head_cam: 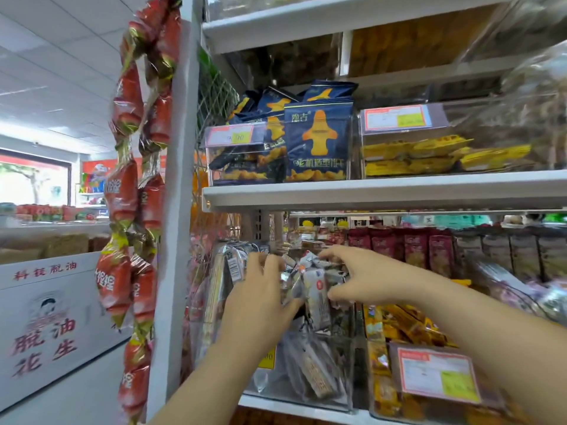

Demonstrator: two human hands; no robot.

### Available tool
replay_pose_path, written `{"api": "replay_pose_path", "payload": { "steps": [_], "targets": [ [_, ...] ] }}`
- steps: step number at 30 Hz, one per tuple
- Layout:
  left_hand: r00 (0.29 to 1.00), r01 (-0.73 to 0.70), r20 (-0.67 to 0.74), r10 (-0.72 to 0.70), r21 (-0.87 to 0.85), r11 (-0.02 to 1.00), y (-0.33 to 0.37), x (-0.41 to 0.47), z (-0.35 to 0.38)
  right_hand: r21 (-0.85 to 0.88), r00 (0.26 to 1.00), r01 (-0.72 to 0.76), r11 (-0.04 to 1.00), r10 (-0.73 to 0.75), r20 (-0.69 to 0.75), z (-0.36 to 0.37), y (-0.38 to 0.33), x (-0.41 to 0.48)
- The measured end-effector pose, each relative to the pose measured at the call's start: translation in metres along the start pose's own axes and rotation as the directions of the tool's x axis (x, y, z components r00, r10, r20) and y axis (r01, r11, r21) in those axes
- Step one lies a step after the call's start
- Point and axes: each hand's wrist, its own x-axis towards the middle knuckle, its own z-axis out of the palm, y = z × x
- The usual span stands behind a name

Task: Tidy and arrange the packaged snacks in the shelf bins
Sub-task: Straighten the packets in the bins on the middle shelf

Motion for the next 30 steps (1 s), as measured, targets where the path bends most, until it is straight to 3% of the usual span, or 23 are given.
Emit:
{"api": "replay_pose_path", "payload": {
  "steps": [4, 9, 12, 13, 16, 20, 23, 27, 30],
  "targets": [
    [0.994, -0.027, 0.102, 0.025, 0.015, 1.0, -0.003, -0.002, -0.002, -0.118, 0.995, 0.024, 0.993, -0.035, -0.09, 0.013, -0.004, -0.003],
    [0.937, 0.078, 0.35, 0.01, -0.238, 0.968, -0.009, -0.003, -0.017, -0.331, 0.983, -0.023, 0.943, -0.038, -0.178, 0.024, -0.007, -0.009],
    [0.884, 0.121, 0.467, -0.008, -0.212, 0.97, -0.009, -0.006, -0.022, -0.224, 0.995, -0.007, 0.974, -0.016, -0.1, 0.02, -0.005, -0.011],
    [0.901, 0.118, 0.434, -0.007, -0.228, 0.966, -0.008, -0.007, -0.02, -0.178, 0.996, 0.001, 0.984, -0.016, -0.084, 0.019, -0.005, -0.012],
    [0.988, 0.079, 0.152, -0.031, -0.319, 0.944, -0.003, -0.011, -0.017, -0.179, 0.988, 0.035, 0.983, -0.062, -0.144, 0.019, -0.005, -0.013],
    [0.999, 0.005, -0.029, -0.02, -0.457, 0.889, 0.003, -0.013, -0.009, -0.222, 0.97, 0.07, 0.973, -0.119, -0.214, 0.023, 0.0, -0.012],
    [0.997, -0.066, -0.061, 0.044, -0.407, 0.911, 0.012, -0.011, -0.006, -0.282, 0.979, 0.102, 0.954, -0.146, -0.141, 0.02, 0.0, -0.011],
    [0.995, -0.095, -0.048, 0.089, -0.132, 0.987, 0.017, -0.001, -0.007, -0.229, 0.985, 0.136, 0.964, -0.156, -0.072, 0.014, 0.004, -0.012],
    [0.997, -0.069, 0.023, 0.069, 0.0, 0.998, 0.02, 0.007, -0.006, -0.082, 0.974, 0.127, 0.988, -0.14, -0.179, 0.015, 0.008, -0.015]
  ]
}}
